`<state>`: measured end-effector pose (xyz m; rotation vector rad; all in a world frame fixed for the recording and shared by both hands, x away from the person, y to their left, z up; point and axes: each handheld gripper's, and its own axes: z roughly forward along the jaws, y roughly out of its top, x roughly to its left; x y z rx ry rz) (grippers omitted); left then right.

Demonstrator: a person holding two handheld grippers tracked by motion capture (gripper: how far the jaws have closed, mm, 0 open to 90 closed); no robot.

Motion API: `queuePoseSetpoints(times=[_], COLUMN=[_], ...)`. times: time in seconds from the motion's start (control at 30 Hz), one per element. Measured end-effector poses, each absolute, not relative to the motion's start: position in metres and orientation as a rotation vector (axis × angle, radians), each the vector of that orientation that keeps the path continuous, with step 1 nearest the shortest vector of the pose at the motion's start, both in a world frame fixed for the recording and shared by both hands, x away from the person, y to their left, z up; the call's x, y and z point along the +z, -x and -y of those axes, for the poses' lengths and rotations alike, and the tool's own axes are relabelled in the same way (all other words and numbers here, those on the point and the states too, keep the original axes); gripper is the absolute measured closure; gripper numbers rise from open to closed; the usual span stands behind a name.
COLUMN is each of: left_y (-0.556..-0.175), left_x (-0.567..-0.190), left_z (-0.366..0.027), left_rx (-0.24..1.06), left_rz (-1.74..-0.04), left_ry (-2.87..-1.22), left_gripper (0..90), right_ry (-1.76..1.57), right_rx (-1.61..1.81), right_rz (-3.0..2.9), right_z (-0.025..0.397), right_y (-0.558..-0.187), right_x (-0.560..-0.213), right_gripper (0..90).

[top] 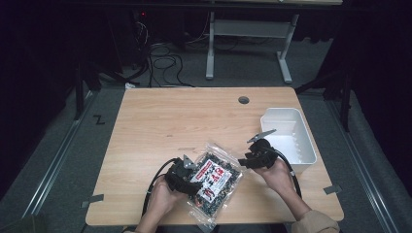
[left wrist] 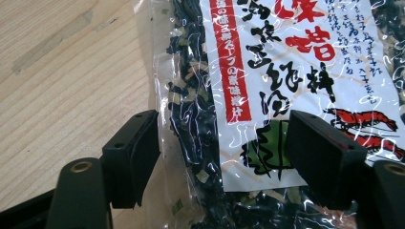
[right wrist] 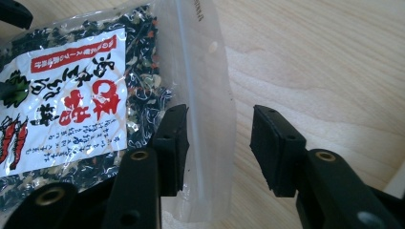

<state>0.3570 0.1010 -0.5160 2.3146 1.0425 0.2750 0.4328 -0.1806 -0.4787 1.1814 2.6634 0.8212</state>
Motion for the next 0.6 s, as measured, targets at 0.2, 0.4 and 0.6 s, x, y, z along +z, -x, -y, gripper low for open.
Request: queuePoseSetpoints(times=[0.2, 0.4, 0.6], left_y=[-0.3574, -0.3581, -0.3583], left_x=[-0.5167, -0.5174, -0.5180], left_z=[-0.1018, -0.1029, -0.1030], left_rx=[0.265, 0.253, 0.255], left_rz=[-1.053, -1.068, -1.079], left_ry=[-2.304, -2.293, -2.282], left_gripper=[27.6, 26.7, 26.2], right_ry=[-1.180, -1.179, -1.161], right_rx=[0.834, 0.857, 0.869], right_rz=[-2.701, -2.705, -2.701], right_z=[0.1795, 0.1801, 0.1814], right_y=[-0.4346, -0.4338, -0.4330], right_x=[-0.4822, -0.4815, -0.4801], right_gripper=[68.6, 76.1, 84.3])
